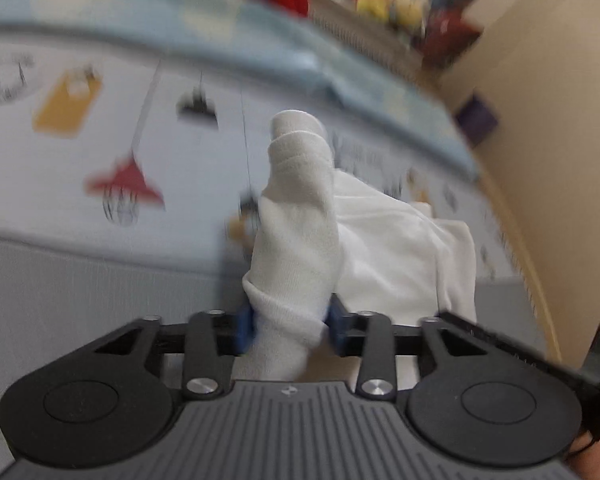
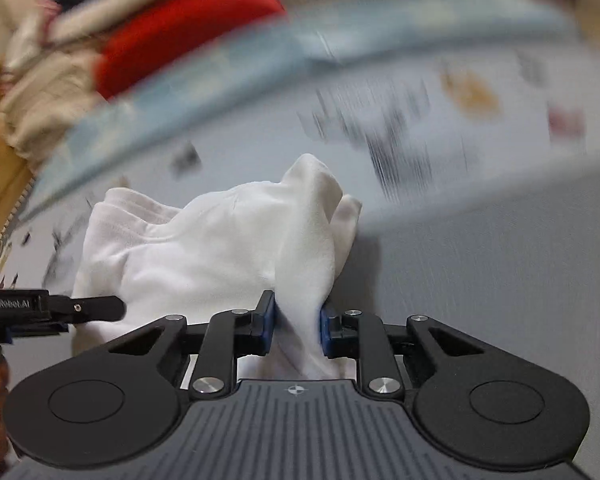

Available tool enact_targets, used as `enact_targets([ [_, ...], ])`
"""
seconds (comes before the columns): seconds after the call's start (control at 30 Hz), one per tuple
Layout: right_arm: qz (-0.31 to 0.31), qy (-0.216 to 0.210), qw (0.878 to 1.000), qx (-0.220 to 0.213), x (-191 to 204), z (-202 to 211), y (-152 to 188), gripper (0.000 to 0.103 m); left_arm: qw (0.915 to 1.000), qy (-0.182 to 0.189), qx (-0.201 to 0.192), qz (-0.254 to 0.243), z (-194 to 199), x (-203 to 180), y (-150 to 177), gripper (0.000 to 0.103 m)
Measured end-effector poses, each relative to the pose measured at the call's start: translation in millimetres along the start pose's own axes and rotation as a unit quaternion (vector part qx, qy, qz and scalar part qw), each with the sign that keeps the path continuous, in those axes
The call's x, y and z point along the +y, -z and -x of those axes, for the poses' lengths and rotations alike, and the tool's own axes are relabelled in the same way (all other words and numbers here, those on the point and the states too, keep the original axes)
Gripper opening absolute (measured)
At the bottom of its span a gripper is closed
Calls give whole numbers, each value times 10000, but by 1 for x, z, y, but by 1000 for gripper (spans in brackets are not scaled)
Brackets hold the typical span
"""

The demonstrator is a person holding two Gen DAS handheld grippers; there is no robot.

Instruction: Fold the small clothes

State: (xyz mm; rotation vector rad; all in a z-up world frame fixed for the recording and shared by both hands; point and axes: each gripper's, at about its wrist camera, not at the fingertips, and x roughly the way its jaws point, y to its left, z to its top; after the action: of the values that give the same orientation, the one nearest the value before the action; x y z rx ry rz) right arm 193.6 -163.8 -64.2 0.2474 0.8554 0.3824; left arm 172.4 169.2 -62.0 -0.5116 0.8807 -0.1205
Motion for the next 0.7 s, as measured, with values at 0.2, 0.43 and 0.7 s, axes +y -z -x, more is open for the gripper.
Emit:
enact_targets([
  [0.2,-297,626,9971,-301,-10,2,-11,58,9966,-365,343,652,-1,36,-1,67],
  [0.43,-65,588,9935,974,-13,-25,8,56,9802,-304,1915,410,-41,41,31,56],
  [0.7,318,734,9894,1213,-11,-26,20,50,9769,-471,2084,-12,-40,31,52,19],
])
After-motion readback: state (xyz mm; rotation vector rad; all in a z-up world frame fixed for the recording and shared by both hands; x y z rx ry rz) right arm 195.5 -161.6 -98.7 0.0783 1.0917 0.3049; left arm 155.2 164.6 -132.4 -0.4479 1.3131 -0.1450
